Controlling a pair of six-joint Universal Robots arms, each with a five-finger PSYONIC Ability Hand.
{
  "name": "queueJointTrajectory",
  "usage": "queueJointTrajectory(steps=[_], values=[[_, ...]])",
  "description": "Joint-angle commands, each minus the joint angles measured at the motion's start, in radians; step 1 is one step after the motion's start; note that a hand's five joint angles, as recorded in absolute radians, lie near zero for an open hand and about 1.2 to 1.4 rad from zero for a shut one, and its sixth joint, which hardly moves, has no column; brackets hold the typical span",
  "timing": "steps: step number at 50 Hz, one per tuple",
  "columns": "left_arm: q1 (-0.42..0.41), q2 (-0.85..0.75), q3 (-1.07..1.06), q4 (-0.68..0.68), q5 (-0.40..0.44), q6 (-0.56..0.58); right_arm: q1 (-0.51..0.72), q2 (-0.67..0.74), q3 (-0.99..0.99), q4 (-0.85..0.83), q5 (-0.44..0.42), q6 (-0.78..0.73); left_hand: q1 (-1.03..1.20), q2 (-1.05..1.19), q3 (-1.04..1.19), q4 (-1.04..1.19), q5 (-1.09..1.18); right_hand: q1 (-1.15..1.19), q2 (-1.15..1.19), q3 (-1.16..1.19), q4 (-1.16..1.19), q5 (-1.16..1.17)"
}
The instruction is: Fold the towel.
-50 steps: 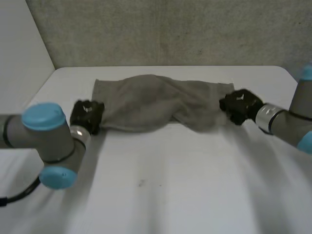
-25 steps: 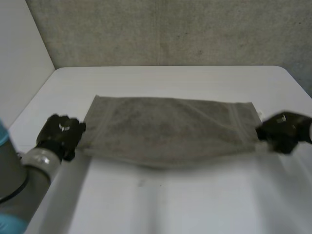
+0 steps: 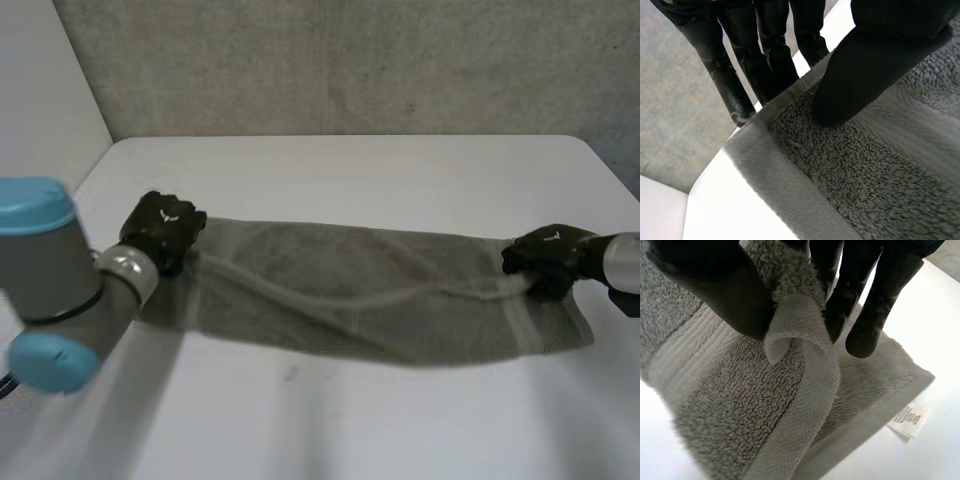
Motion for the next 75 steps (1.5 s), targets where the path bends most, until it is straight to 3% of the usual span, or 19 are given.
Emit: queueJointTrajectory(steps=[1,7,19,44,45,46,47,57,62,66,71,75], values=[[-0.007,-0.225,0.272,-0.004,-0.028,0.000,0.041,0.140,-0.183,-0.080,0.085,0.134,0.219,0.178,0.179,0.177,0.194,0.062,0.082,0.063,0.057,0.055],[-0.022,-0.357,0.438,-0.017,-0.032,0.003,0.055,0.196,-0.238,-0.133,0.171,0.157,0.219,0.178,0.179,0.177,0.194,0.062,0.082,0.063,0.057,0.055],[-0.036,-0.523,0.665,-0.070,-0.040,0.006,0.100,0.294,-0.348,-0.170,0.225,0.162,0.219,0.178,0.179,0.177,0.194,0.062,0.082,0.063,0.057,0.055],[-0.049,-0.612,0.845,-0.104,-0.065,0.008,0.133,0.331,-0.414,-0.263,0.285,0.162,0.219,0.178,0.179,0.177,0.194,0.037,0.056,0.038,0.031,0.030],[-0.061,-0.609,0.840,-0.106,-0.065,0.008,0.136,0.331,-0.418,-0.263,0.285,0.163,-0.545,-0.586,-0.585,-0.587,-0.570,-0.719,-0.699,-0.718,-0.725,-0.726],[-0.061,-0.609,0.840,-0.106,-0.065,0.008,0.136,0.331,-0.418,-0.263,0.285,0.163,-0.553,-0.594,-0.593,-0.595,-0.578,-0.726,-0.707,-0.725,-0.732,-0.733],[-0.075,-0.606,0.835,-0.104,-0.066,0.008,0.141,0.328,-0.419,-0.263,0.285,0.163,-1.003,-1.044,-1.043,-1.045,-1.028,-1.159,-1.140,-1.158,-1.165,-1.166],[-0.101,-0.544,0.832,-0.106,-0.095,0.006,0.141,0.250,-0.451,-0.269,0.280,0.206,-1.003,-1.044,-1.043,-1.045,-1.028,-1.159,-1.140,-1.158,-1.165,-1.166],[-0.102,-0.453,0.787,-0.135,-0.184,-0.002,0.126,0.107,-0.427,-0.347,0.282,0.280,-1.003,-1.044,-1.043,-1.045,-1.028,-1.159,-1.140,-1.158,-1.165,-1.166],[-0.099,-0.368,0.708,-0.144,-0.206,-0.008,0.104,0.032,-0.381,-0.366,0.273,0.315,-1.003,-1.044,-1.043,-1.045,-1.028,-1.159,-1.140,-1.158,-1.165,-1.166],[-0.088,-0.212,0.506,-0.133,-0.200,-0.034,0.067,-0.080,-0.227,-0.364,0.245,0.317,-1.003,-1.044,-1.043,-1.045,-1.028,-1.159,-1.140,-1.158,-1.165,-1.166],[-0.084,-0.059,0.284,-0.066,-0.195,-0.127,0.038,-0.199,0.036,-0.381,0.155,0.304,-1.003,-1.044,-1.043,-1.045,-1.028,-1.159,-1.140,-1.158,-1.165,-1.166]])
